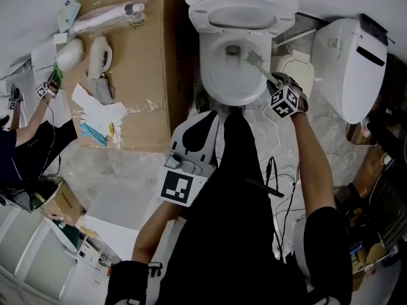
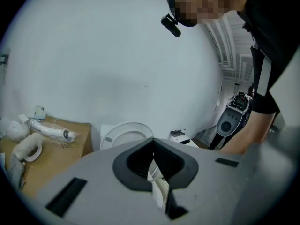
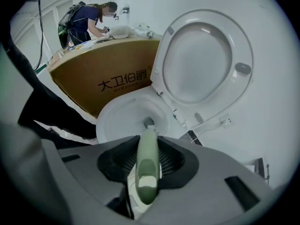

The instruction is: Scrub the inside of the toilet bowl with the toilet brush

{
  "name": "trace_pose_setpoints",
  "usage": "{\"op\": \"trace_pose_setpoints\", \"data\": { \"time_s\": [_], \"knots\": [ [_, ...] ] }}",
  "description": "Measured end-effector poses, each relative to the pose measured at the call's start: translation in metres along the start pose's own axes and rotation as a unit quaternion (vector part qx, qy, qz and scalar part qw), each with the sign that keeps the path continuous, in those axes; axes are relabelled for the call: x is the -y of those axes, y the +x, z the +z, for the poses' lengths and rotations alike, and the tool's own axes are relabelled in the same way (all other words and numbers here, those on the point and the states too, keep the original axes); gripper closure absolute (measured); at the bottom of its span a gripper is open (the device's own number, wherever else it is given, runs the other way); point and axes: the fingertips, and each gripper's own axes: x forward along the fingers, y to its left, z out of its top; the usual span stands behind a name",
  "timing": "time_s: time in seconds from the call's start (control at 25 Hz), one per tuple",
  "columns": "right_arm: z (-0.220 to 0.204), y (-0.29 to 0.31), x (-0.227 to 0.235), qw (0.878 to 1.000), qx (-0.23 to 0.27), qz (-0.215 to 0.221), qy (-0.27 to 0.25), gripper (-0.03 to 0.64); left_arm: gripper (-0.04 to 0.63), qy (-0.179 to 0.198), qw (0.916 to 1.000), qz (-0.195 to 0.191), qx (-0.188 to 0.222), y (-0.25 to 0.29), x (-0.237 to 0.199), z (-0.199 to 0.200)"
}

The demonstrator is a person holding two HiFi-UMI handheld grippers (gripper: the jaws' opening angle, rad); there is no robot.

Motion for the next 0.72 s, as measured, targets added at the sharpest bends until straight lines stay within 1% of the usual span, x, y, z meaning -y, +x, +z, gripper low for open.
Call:
{"op": "trace_pose_setpoints", "data": {
  "time_s": [0.24, 0.4, 0.56, 0.72],
  "knots": [
    [-0.018, -0.009, -0.045, 0.999, -0.021, 0.006, 0.033, 0.491, 0.586, 0.005, 0.9998, -0.021, -0.002, -0.014, -0.007, -0.003],
    [-0.023, -0.015, -0.083, 0.998, -0.030, 0.020, 0.043, 0.491, 0.586, 0.007, 0.9994, -0.033, -0.003, -0.024, -0.012, -0.006],
    [-0.015, -0.018, -0.119, 0.997, -0.033, 0.040, 0.057, 0.491, 0.586, 0.006, 0.9990, -0.044, -0.001, -0.033, -0.017, -0.007],
    [0.003, -0.018, -0.145, 0.996, -0.033, 0.053, 0.065, 0.491, 0.586, 0.006, 0.9986, -0.053, 0.001, -0.043, -0.024, -0.006]
  ]
}}
